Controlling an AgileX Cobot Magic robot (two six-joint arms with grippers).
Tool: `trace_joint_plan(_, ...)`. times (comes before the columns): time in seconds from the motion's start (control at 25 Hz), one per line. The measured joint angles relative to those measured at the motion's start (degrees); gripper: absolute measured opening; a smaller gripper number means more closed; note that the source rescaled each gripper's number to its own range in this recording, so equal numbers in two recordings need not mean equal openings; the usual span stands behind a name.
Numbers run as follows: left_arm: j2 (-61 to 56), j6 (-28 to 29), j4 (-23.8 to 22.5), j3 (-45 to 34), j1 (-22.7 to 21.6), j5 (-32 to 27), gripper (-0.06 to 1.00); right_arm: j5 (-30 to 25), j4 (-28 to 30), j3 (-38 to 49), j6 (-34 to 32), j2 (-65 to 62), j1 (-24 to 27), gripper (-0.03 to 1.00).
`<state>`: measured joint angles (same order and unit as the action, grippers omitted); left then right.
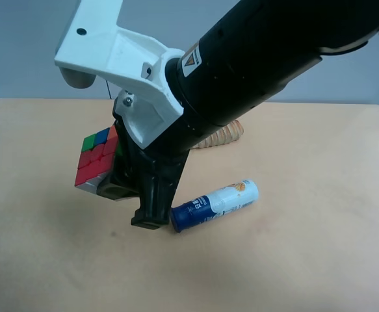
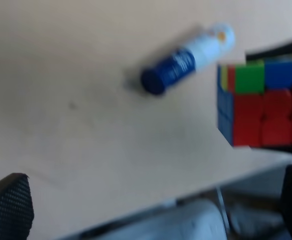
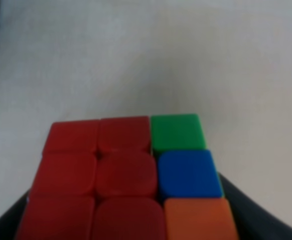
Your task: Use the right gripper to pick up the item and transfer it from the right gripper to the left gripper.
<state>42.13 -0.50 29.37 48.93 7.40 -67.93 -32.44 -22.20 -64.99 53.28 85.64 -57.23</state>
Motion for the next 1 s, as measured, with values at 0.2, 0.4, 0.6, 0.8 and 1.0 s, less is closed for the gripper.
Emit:
trace_joint_plan(0.2, 3.64, 0.11, 0.81, 0.15, 6.96, 0.07, 1.00, 2.29, -0.04, 0.00, 0.00, 0.00, -0.22, 0.00)
trace_joint_plan(0.4, 6.88, -0.11, 5.00, 0.15, 8.93, 1.62, 1.00, 3.30, -0.48, 0.00, 0.00, 0.00, -0.59, 0.00)
trace_joint_plan(0.6, 10.09, -1.03, 7.70, 0.15, 8.97, 4.59, 1.00, 3.82, -0.61, 0.00, 0.00, 0.00, -0.59, 0.00)
trace_joint_plan(0.8, 13.36, -2.58, 10.70, 0.15, 8.97, 6.93, 1.00, 3.82, -0.71, 0.00, 0.00, 0.00, -0.59, 0.00)
trace_joint_plan(1.0, 15.38, -4.16, 11.98, 0.15, 8.97, 8.18, 1.00, 3.82, -0.77, 0.00, 0.00, 0.00, -0.59, 0.00)
